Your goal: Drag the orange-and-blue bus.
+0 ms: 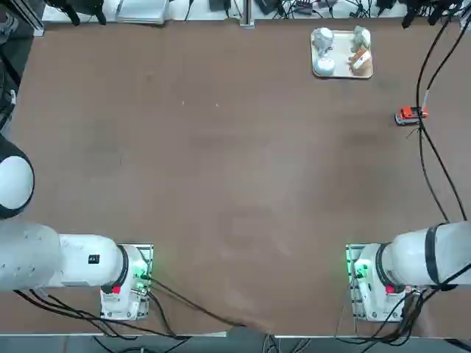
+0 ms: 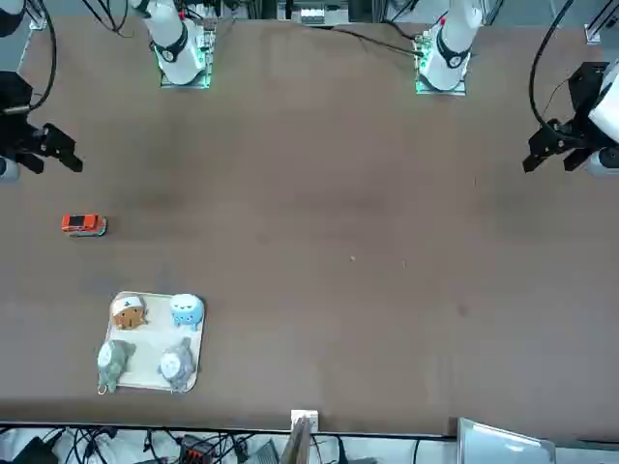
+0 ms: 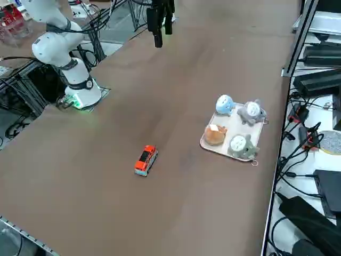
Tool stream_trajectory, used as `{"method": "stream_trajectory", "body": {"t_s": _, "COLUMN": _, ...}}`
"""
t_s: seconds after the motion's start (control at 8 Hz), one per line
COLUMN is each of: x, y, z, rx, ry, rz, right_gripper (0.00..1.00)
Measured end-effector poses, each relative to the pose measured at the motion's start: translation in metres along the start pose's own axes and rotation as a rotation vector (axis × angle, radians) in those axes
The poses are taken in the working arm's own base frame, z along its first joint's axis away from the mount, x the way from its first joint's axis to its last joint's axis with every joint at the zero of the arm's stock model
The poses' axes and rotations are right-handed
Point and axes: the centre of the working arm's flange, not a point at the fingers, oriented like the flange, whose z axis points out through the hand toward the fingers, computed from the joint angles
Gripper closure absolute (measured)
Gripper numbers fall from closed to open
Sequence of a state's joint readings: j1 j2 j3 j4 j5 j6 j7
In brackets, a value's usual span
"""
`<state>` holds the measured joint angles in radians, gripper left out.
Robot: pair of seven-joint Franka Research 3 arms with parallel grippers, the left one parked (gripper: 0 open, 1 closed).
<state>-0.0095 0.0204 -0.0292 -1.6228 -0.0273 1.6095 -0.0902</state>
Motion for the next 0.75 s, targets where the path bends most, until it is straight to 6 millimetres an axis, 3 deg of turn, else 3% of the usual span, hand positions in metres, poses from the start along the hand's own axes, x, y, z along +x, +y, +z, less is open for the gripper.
{"method": "stream_trajectory", "body": {"t_s": 0.75, "x": 0.0013, "y": -0.0021, "z": 0.0028, "rx": 0.000, "ry": -0.007, "rz": -0.004, "right_gripper": 0.00}}
